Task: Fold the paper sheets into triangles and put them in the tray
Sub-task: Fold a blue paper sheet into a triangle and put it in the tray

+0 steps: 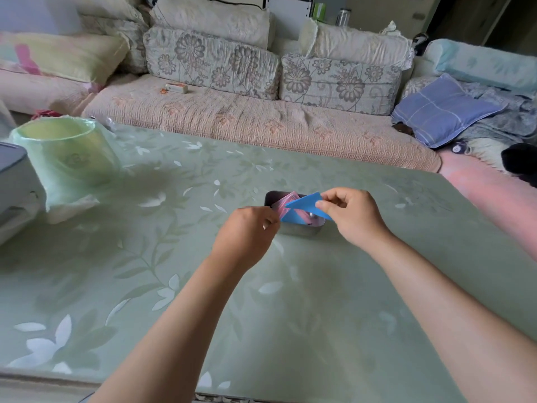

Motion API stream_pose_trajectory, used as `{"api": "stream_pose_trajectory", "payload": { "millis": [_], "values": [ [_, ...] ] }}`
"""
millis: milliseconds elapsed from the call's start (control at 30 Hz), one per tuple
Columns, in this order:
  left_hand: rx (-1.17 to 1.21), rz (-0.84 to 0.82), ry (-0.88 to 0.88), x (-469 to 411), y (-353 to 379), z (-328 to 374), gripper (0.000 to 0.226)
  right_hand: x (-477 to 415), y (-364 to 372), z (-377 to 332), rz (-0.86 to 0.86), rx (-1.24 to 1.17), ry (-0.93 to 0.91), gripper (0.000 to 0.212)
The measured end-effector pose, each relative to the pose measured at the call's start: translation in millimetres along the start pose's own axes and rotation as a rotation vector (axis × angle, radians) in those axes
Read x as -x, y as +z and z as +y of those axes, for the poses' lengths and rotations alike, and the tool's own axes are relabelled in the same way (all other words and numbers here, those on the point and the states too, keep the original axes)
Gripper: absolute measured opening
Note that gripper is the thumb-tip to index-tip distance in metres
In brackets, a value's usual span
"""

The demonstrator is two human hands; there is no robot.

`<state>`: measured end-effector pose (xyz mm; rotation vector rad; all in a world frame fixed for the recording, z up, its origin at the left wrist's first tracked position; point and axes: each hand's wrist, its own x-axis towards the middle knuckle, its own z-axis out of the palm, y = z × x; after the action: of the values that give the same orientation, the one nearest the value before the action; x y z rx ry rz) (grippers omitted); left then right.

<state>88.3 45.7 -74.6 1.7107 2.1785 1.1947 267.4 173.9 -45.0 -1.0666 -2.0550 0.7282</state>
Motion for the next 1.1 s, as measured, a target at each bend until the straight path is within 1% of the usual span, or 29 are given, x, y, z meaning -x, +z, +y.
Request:
{"api": "stream_pose_trajectory", "payload": {
  "millis": [100,167,267,367,433,533,600,667,767,833,933,1000,1033,1100],
  "values": [
    [0.067,0.085,-0.001,-10,8,-7,0.011,-26,5,0,-0.064,0.062,0.017,0.027],
    [0.116,0.104,-0.048,-17,15,-13,0.018,-38,7,0,-0.151,0.126,0.025,0.028],
    [0.111,0.076,-0.091,-29,23,-26,0.027,-50,9,0,-0.272,0.2,0.034,0.029],
    [0.131,0.026,-0.131,-39,30,-33,0.032,-57,11,0,-0.382,0.262,0.055,0.019],
    [0.146,-0.022,-0.147,-45,35,-35,0.035,-60,14,1,-0.437,0.268,0.085,0.013],
    [0.175,-0.053,-0.17,-52,38,-37,0.034,-61,22,2,-0.5,0.275,0.121,0.012],
    [0.194,-0.049,-0.177,-55,39,-39,0.034,-61,28,2,-0.524,0.335,0.108,0.014],
    [0.195,-0.04,-0.169,-56,40,-40,0.034,-63,33,3,-0.549,0.434,0.056,0.017],
    [0.172,-0.009,-0.135,-55,40,-42,0.038,-65,37,1,-0.631,0.649,-0.042,0.001],
    [0.13,0.028,-0.078,-56,39,-42,0.038,-65,39,0,-0.648,0.733,-0.07,0.003],
    [0.051,0.07,0.065,-58,37,-36,0.028,-64,45,-3,-0.592,0.871,-0.107,0.018],
    [-0.003,0.053,0.161,-58,38,-32,0.019,-64,49,-3,-0.536,0.947,-0.13,0.016],
    [-0.01,0.04,0.183,-58,40,-31,0.019,-64,50,-4,-0.514,0.967,-0.132,0.015],
    [0.011,0.029,0.177,-56,44,-31,0.026,-65,52,-5,-0.483,1.01,-0.14,0.021]
  ]
}}
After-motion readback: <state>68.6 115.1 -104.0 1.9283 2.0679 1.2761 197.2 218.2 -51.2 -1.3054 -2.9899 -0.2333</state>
